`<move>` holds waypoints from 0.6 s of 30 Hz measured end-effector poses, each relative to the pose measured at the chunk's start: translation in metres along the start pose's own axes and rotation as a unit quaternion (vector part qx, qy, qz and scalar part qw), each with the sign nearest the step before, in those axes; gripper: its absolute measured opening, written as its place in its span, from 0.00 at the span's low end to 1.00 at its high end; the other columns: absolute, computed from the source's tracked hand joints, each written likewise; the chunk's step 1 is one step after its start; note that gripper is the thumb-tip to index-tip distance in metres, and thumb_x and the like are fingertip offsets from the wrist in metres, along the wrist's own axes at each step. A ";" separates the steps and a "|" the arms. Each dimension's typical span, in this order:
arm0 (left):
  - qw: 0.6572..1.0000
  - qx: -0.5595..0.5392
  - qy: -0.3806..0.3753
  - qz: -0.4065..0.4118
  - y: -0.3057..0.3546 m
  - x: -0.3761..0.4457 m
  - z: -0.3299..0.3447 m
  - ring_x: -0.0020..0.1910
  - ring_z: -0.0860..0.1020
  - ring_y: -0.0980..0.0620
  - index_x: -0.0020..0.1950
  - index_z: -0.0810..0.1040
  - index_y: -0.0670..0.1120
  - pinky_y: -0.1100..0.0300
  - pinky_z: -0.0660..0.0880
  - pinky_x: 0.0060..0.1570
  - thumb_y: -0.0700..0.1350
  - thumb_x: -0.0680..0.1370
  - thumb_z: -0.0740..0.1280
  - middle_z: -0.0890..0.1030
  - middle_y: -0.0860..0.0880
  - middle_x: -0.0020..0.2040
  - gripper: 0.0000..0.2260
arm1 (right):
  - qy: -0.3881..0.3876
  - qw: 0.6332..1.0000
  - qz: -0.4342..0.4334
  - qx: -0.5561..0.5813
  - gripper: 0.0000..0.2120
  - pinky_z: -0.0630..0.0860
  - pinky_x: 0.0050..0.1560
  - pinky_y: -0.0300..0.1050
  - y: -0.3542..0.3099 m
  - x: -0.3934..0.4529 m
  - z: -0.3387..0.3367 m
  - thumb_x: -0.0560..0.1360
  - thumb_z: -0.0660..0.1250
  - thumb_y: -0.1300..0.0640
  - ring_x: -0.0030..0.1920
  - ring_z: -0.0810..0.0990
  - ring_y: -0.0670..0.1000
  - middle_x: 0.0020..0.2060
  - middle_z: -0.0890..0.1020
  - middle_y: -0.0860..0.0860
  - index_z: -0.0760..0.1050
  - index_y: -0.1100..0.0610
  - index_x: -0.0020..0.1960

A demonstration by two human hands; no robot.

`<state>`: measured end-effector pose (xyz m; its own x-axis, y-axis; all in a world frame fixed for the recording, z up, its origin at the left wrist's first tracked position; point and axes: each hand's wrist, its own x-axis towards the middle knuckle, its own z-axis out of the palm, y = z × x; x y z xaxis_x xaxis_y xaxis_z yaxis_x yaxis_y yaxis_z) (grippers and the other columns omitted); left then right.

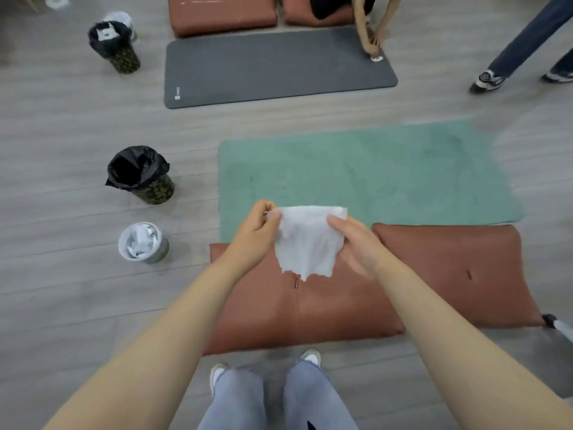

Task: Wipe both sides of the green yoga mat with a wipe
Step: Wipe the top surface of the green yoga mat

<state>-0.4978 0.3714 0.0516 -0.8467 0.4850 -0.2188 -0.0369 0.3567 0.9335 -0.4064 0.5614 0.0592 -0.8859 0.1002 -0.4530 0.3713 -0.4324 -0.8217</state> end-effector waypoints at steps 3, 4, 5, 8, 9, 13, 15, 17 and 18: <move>0.995 -0.039 0.048 -0.072 -0.001 -0.002 0.013 0.35 0.66 0.54 0.45 0.69 0.48 0.56 0.65 0.38 0.49 0.83 0.59 0.67 0.54 0.36 0.09 | -0.047 0.994 0.036 -0.089 0.14 0.77 0.51 0.52 0.013 0.000 -0.006 0.76 0.67 0.59 0.55 0.81 0.55 0.55 0.82 0.56 0.76 0.59 0.61; 0.992 -0.055 0.068 -0.095 -0.004 -0.003 0.015 0.34 0.65 0.54 0.44 0.70 0.50 0.56 0.64 0.37 0.49 0.83 0.59 0.68 0.54 0.35 0.09 | -0.036 0.991 0.035 -0.122 0.12 0.77 0.51 0.55 0.019 0.001 -0.007 0.75 0.68 0.60 0.54 0.82 0.56 0.53 0.83 0.56 0.77 0.58 0.58; 0.985 -0.083 0.085 -0.127 -0.006 -0.004 0.017 0.35 0.67 0.53 0.44 0.72 0.50 0.56 0.65 0.37 0.49 0.83 0.59 0.70 0.55 0.34 0.09 | -0.018 0.991 0.033 -0.127 0.10 0.77 0.51 0.56 0.023 0.003 -0.007 0.75 0.68 0.61 0.52 0.82 0.57 0.52 0.84 0.56 0.78 0.58 0.57; 0.936 -0.263 0.032 -0.234 -0.018 -0.005 0.020 0.44 0.80 0.50 0.53 0.78 0.47 0.54 0.75 0.48 0.54 0.84 0.55 0.83 0.49 0.45 0.16 | 0.024 0.997 0.029 -0.066 0.09 0.76 0.56 0.58 0.031 0.011 -0.007 0.77 0.66 0.62 0.51 0.82 0.56 0.52 0.83 0.57 0.78 0.60 0.56; 0.923 -0.295 -0.010 -0.248 -0.023 -0.006 0.020 0.45 0.81 0.50 0.56 0.78 0.45 0.56 0.76 0.48 0.56 0.85 0.52 0.84 0.46 0.47 0.20 | 0.033 0.998 0.031 -0.044 0.08 0.75 0.56 0.59 0.032 0.013 -0.007 0.77 0.64 0.63 0.50 0.82 0.56 0.51 0.83 0.57 0.78 0.61 0.56; 0.932 -0.252 -0.072 -0.252 -0.052 -0.012 0.027 0.43 0.78 0.52 0.63 0.77 0.46 0.62 0.77 0.46 0.47 0.83 0.62 0.82 0.48 0.47 0.11 | 0.057 0.997 0.049 -0.021 0.09 0.73 0.49 0.57 0.042 0.029 -0.016 0.79 0.62 0.63 0.47 0.81 0.57 0.49 0.83 0.58 0.77 0.62 0.57; 0.940 -0.241 -0.009 -0.243 -0.068 -0.013 0.031 0.48 0.80 0.50 0.68 0.72 0.46 0.56 0.77 0.55 0.38 0.80 0.66 0.83 0.47 0.48 0.16 | 0.060 0.996 0.068 -0.025 0.10 0.75 0.51 0.54 0.050 0.036 -0.021 0.78 0.62 0.62 0.50 0.82 0.54 0.51 0.83 0.55 0.76 0.59 0.58; 0.949 -0.214 0.043 -0.229 -0.081 -0.006 0.032 0.47 0.80 0.50 0.70 0.69 0.48 0.52 0.77 0.57 0.36 0.80 0.65 0.81 0.47 0.46 0.20 | 0.037 0.993 0.108 -0.030 0.12 0.77 0.55 0.52 0.061 0.049 -0.028 0.77 0.64 0.62 0.54 0.82 0.53 0.54 0.83 0.52 0.75 0.56 0.60; 0.954 -0.197 0.058 -0.218 -0.089 -0.001 0.032 0.46 0.80 0.50 0.70 0.69 0.50 0.51 0.77 0.55 0.36 0.80 0.64 0.80 0.46 0.45 0.19 | 0.026 0.991 0.122 -0.040 0.15 0.77 0.55 0.53 0.069 0.057 -0.033 0.76 0.65 0.62 0.55 0.81 0.53 0.55 0.82 0.52 0.74 0.56 0.62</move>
<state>-0.4765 0.3643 -0.0398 -0.7575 0.2604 -0.5986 -0.5760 0.1648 0.8006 -0.4218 0.5669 -0.0346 -0.7515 0.0488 -0.6579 0.5958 -0.3782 -0.7085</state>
